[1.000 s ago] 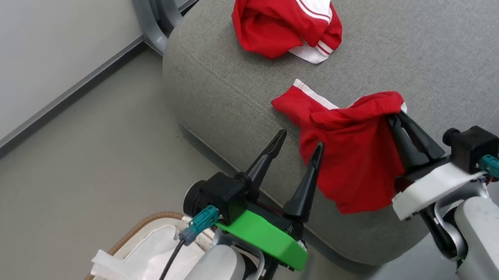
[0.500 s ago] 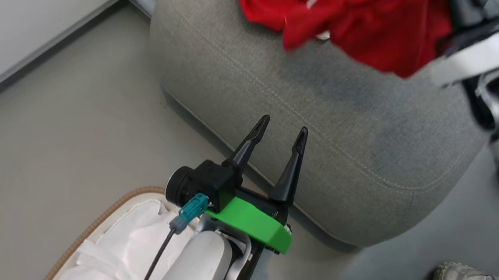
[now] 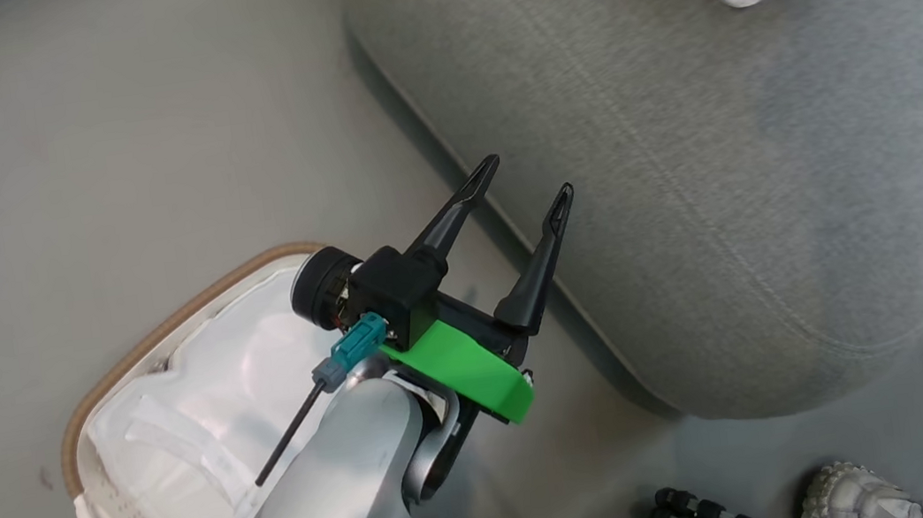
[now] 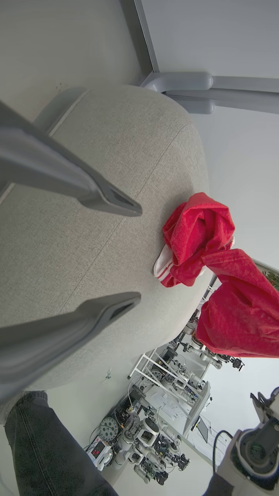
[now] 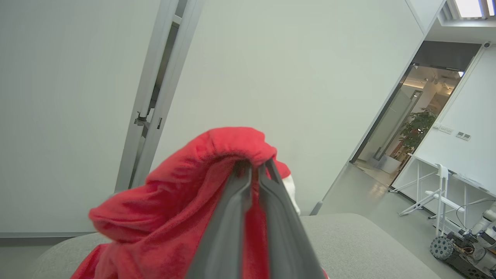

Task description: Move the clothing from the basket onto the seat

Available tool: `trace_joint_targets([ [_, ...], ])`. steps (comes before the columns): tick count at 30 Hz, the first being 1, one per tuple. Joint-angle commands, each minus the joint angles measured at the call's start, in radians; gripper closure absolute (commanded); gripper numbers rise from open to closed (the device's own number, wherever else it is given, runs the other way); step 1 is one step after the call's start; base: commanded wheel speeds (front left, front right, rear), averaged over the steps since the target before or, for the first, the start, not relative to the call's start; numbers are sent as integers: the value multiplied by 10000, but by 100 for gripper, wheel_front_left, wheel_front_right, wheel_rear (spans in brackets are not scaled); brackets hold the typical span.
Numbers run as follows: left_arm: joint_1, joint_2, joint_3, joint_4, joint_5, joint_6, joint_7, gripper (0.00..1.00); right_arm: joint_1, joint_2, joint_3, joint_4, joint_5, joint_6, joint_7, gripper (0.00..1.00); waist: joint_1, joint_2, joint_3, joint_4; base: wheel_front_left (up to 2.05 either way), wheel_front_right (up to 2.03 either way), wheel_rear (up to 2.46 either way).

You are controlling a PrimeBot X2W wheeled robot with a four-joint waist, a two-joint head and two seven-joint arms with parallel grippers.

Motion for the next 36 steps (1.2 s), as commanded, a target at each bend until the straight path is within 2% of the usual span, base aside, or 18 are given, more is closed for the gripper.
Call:
trace_joint_targets([
  [1,-262,26,-14,-45,106,-30,1,0,-105,-71,-115,226,-105,-15,-17,100,-1,-1,973,1005,0,0,0],
  [12,-452,-75,301,-101,389,-30,3,0,-231,257,-1229,2945,-597,-15,-15,100,-1,-1,1864,1942,0,0,0],
  [13,-424,-78,342,-94,400,-30,4,0,-244,270,-1307,3169,-628,-15,-15,95,-1,-1,1889,1964,0,0,0],
  [14,-386,-82,392,-97,417,-30,3,0,-261,338,-1377,3401,-643,-15,-15,66,-1,-1,1908,1980,0,0,0],
  [15,-364,-84,426,-94,439,-30,3,0,-288,371,-1408,3512,-673,-15,-15,57,-1,-1,1916,1988,0,0,0],
  [16,-335,-84,464,-81,443,-30,4,0,-276,408,-1428,3648,-713,-15,-15,11,-1,-1,1905,1991,0,0,0],
  [17,-306,-82,505,-74,441,-30,3,0,-253,461,-1465,3748,-683,-15,-13,0,-1,-1,1876,1980,0,0,0],
  [23,-76,-77,741,-33,469,-31,3,0,186,563,-1495,3336,-515,-15,-12,0,-1,-1,1333,1848,0,0,0],
  [36,1345,-118,2014,-145,166,-31,3,0,2125,565,-261,623,597,-15,-15,0,-1,-1,-1279,1866,0,0,0],
])
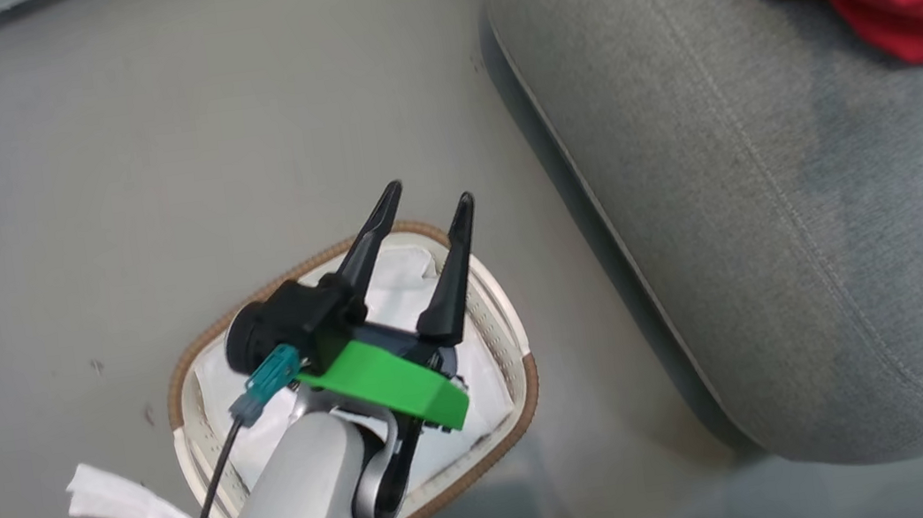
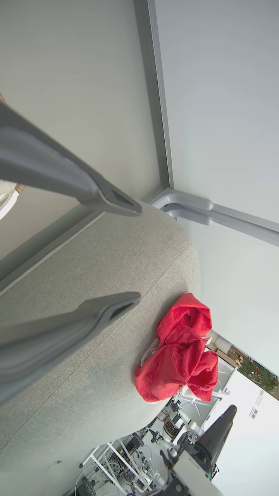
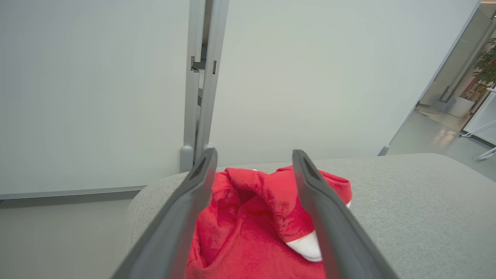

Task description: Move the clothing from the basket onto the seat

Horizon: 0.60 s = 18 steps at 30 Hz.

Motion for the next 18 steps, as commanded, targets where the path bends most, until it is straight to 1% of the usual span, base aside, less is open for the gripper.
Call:
trace_joint_targets([
  [1,324,23,234,-24,59,-31,8,0,437,68,155,-229,197,-15,-15,0,0,0,-1146,78,0,0,0],
  [6,1198,1,1268,-68,352,-31,8,0,1453,339,1056,-752,736,-15,-15,0,0,0,-1941,387,0,0,0],
  [10,1796,19,2082,62,834,-31,8,0,2182,625,1510,-798,893,-15,-15,0,0,0,-2385,707,0,0,0],
  [14,2336,-17,3121,-82,1336,-31,8,0,2837,1022,1585,-840,842,-15,-15,0,0,0,-2677,1117,0,0,0],
  [18,2773,-51,3828,-36,1762,-31,7,0,3509,1406,1609,-862,688,-15,-15,0,0,0,-2891,1470,0,0,0],
])
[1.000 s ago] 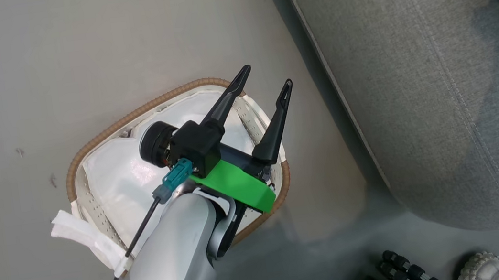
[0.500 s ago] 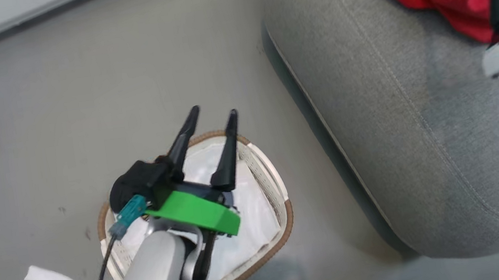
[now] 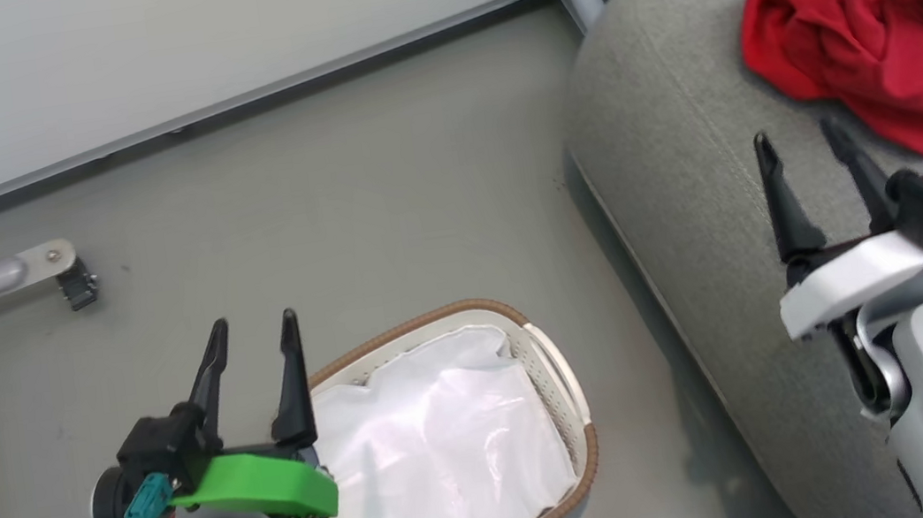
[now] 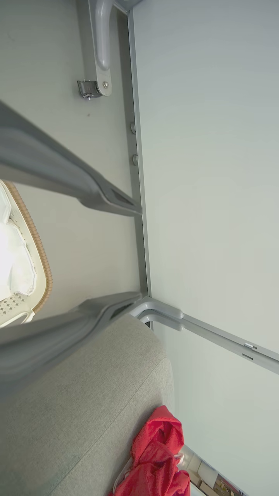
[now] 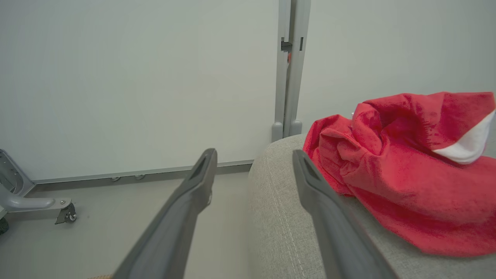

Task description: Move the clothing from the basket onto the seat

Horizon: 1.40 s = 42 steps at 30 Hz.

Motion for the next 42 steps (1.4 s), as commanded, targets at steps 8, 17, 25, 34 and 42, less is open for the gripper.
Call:
trace_joint_targets([
  [8,678,-21,1311,291,710,121,5,0,955,583,-86,-9,-432,-15,-15,0,1,0,-752,974,0,0,0],
  [17,1332,-23,1783,134,618,499,5,0,1585,960,-129,103,-647,-15,-15,0,1,0,-1101,1351,0,0,0],
  [25,1697,-20,1785,249,632,640,7,0,1991,1043,-177,216,-763,-15,-15,0,1,0,-1363,1459,0,0,0],
  [34,1823,-61,1663,494,229,524,13,100,2225,1124,-98,621,-708,0,15,100,1,0,-1588,1497,0,0,0],
  [42,1704,-73,1816,570,-1031,471,418,100,2312,1147,-307,622,637,-1,429,100,1,0,-1630,1491,0,0,0],
])
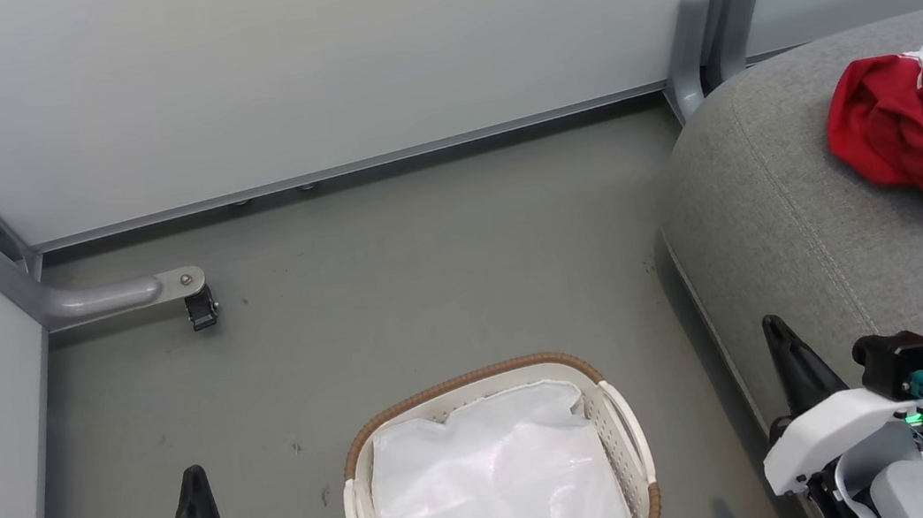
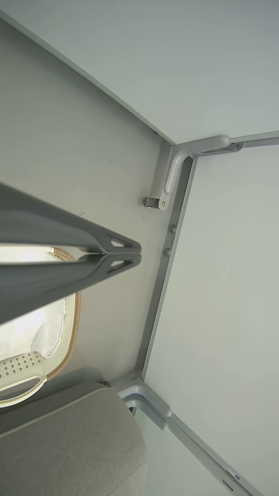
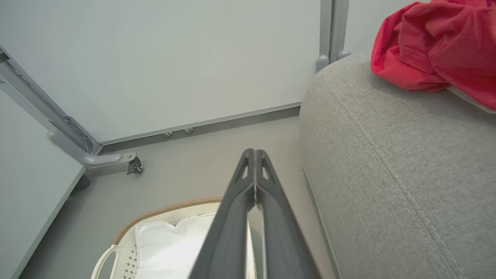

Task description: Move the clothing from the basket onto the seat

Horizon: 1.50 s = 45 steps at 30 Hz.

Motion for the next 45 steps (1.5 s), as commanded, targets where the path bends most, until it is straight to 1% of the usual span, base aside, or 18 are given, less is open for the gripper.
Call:
trace_joint_targets([
  [1,-168,32,95,-200,-479,-54,101,100,-108,-39,-96,-236,531,-1,114,100,1,0,-9,-2,0,0,0],
  [21,-390,48,326,-525,-3562,-187,936,100,88,-57,-423,-716,3832,-3,937,100,1,0,-118,-21,0,0,0],
  [45,-625,66,581,-783,-6476,-304,1762,100,228,-75,-777,-1113,6949,-6,1762,100,1,0,-249,-44,0,0,0],
])
